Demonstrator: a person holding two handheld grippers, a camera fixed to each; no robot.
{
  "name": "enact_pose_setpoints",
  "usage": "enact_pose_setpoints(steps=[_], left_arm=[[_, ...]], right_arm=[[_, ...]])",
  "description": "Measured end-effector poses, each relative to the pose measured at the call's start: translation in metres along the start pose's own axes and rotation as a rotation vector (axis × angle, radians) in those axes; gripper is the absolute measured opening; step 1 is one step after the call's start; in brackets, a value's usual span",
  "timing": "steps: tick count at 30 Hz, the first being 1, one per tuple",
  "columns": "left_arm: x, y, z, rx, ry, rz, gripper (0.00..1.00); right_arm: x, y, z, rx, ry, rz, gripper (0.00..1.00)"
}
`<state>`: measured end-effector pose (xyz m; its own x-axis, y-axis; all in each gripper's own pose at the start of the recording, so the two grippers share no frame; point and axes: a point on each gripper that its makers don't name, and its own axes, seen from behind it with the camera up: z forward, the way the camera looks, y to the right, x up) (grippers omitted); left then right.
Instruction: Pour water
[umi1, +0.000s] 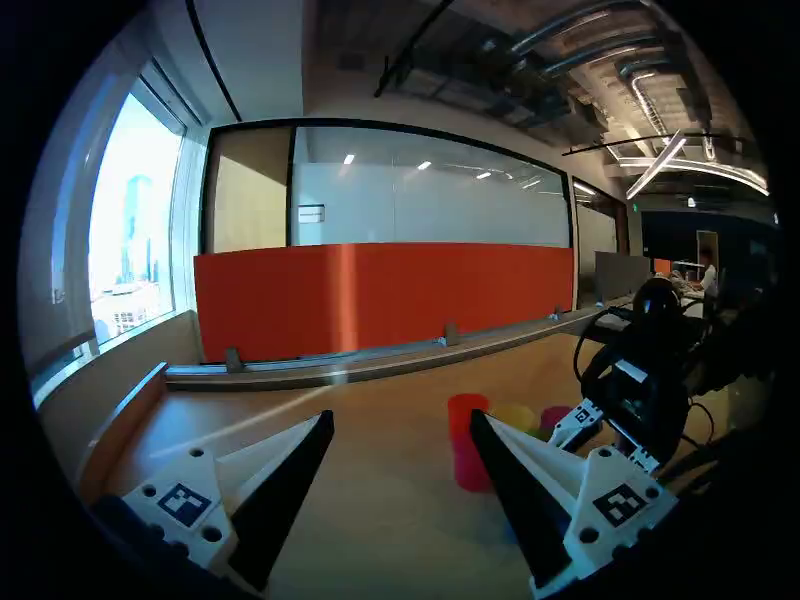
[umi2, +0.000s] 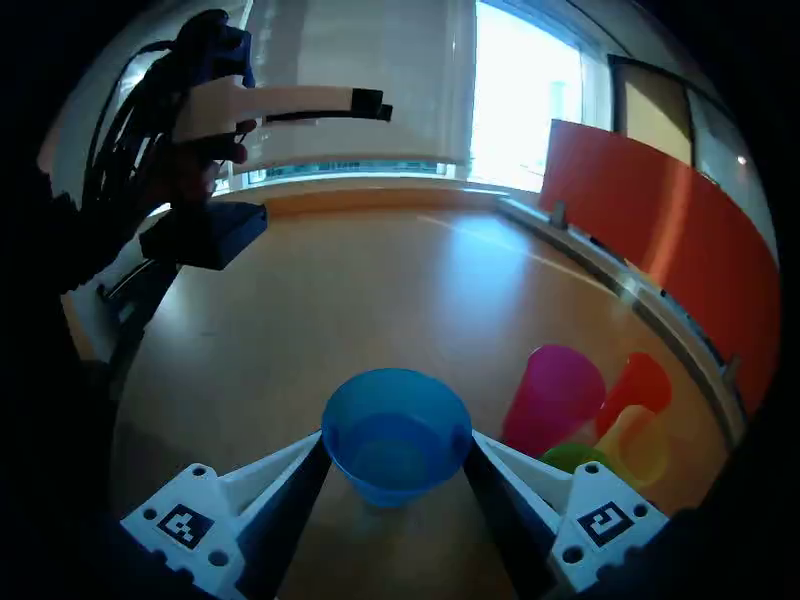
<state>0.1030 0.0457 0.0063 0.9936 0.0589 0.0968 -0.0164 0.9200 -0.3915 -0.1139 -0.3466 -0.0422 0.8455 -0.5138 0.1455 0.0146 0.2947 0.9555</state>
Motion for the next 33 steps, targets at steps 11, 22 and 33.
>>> enact_pose_setpoints(steps=[11, 22, 33], left_arm=[[0.000, 0.005, 0.003, -0.007, -0.001, 0.003, 1.00], [0.000, 0.014, 0.006, -0.026, -0.004, 0.003, 1.00], [-0.006, 0.019, 0.010, -0.040, -0.006, -0.011, 1.00]], right_arm=[[0.033, 0.004, -0.028, -0.038, 0.106, -0.005, 0.91], [0.063, 0.016, -0.061, -0.098, 0.223, 0.019, 0.90], [0.085, 0.022, -0.083, -0.145, 0.332, 0.035, 0.90]])
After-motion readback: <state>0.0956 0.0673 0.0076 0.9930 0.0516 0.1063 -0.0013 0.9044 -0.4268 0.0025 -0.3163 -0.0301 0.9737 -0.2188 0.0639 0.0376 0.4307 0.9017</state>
